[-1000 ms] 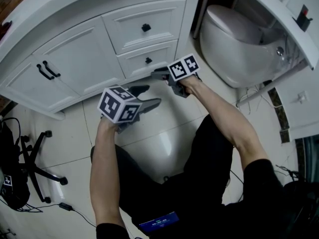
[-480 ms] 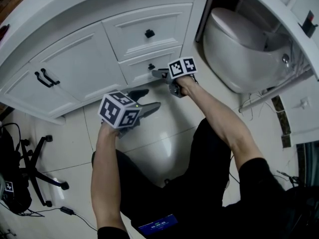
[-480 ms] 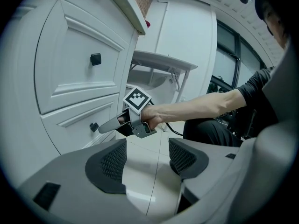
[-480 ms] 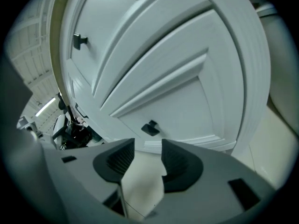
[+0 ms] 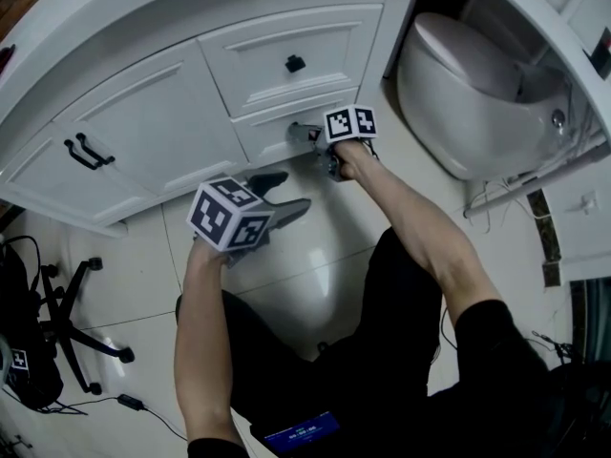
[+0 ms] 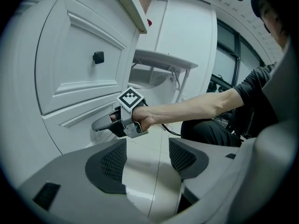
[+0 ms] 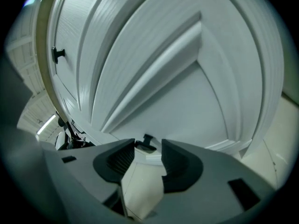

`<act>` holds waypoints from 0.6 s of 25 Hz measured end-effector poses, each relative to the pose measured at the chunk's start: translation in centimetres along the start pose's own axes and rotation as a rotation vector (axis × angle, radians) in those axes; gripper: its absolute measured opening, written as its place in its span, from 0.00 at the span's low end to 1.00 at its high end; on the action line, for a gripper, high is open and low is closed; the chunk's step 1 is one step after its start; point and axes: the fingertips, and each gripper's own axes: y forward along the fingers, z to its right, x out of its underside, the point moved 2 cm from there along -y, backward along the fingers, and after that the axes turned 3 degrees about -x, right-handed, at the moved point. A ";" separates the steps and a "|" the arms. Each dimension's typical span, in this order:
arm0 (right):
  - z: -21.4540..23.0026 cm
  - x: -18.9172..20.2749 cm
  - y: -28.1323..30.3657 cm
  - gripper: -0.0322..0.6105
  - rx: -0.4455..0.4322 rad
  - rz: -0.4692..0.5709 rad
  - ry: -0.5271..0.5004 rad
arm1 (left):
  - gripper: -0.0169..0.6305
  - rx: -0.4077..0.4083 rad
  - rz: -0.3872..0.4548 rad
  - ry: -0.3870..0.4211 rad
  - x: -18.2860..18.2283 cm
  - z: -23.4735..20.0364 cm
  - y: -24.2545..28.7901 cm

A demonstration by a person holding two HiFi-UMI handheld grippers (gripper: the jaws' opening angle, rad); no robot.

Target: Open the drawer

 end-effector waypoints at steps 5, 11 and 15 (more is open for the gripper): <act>0.1 0.0 0.2 0.37 -0.021 0.019 0.061 | 0.47 -0.002 -0.001 -0.006 0.1 -0.4 0.0; -0.1 -0.4 0.2 0.32 -0.067 0.043 0.162 | 0.47 0.006 -0.009 0.008 0.0 -0.1 0.4; -0.1 -0.2 0.4 0.31 -0.057 0.035 0.152 | 0.47 0.004 -0.008 0.006 0.0 -0.1 0.3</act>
